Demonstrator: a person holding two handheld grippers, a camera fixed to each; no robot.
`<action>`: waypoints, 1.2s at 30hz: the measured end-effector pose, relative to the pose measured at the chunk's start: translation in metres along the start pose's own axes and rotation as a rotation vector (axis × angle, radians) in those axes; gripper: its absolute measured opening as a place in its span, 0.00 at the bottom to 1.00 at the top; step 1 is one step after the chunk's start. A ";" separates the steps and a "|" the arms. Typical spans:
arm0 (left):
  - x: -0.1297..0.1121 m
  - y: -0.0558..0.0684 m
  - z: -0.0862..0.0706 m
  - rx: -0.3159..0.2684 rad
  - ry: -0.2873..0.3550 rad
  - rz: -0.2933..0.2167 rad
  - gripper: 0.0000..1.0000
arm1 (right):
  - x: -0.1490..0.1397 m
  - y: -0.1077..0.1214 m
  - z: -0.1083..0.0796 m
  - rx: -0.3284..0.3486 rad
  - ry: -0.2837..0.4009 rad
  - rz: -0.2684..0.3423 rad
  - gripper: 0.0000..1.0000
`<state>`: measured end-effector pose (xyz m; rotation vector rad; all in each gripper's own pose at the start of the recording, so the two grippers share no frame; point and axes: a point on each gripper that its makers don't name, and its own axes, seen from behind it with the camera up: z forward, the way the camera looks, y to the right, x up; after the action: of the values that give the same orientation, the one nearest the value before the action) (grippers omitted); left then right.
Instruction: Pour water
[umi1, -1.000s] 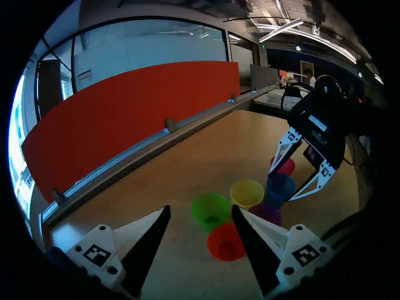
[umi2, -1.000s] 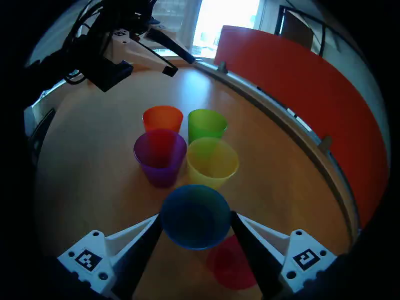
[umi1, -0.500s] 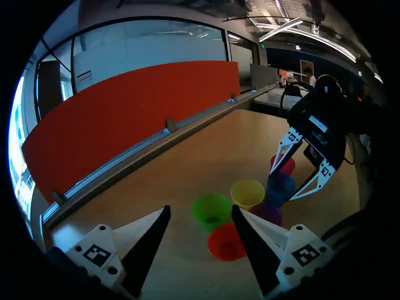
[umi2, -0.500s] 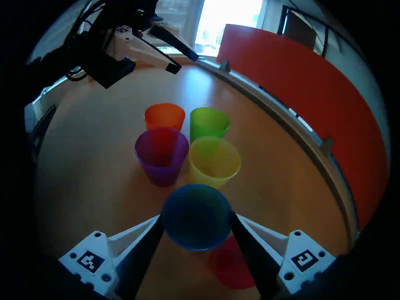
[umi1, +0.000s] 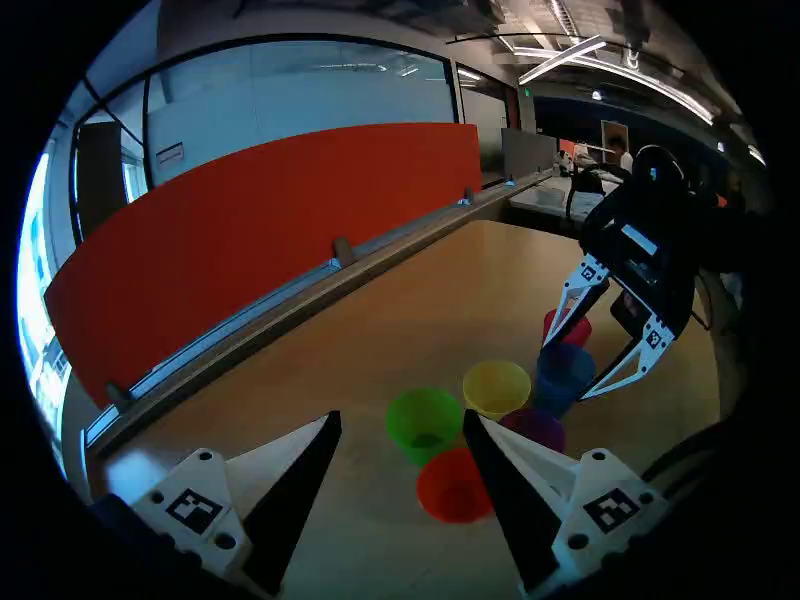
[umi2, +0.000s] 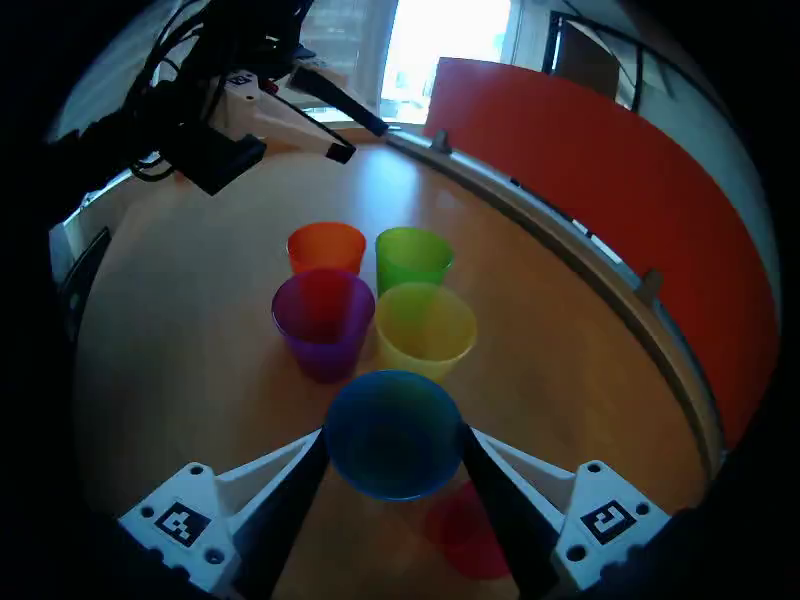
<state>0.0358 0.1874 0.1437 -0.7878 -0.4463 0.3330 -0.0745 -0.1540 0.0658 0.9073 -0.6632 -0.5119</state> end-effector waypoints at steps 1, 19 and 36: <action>0.000 0.000 0.000 0.000 0.000 0.001 0.90 | 0.001 0.001 -0.001 -0.002 0.006 0.005 0.94; 0.008 0.004 -0.002 0.001 0.011 0.006 0.90 | 0.034 0.012 -0.026 -0.049 0.161 0.067 0.94; 0.012 0.006 0.002 -0.005 0.014 0.006 0.90 | 0.069 0.017 -0.048 -0.087 0.329 0.116 0.94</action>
<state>0.0445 0.1980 0.1438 -0.7959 -0.4321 0.3319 0.0098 -0.1641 0.0801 0.8414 -0.3877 -0.2766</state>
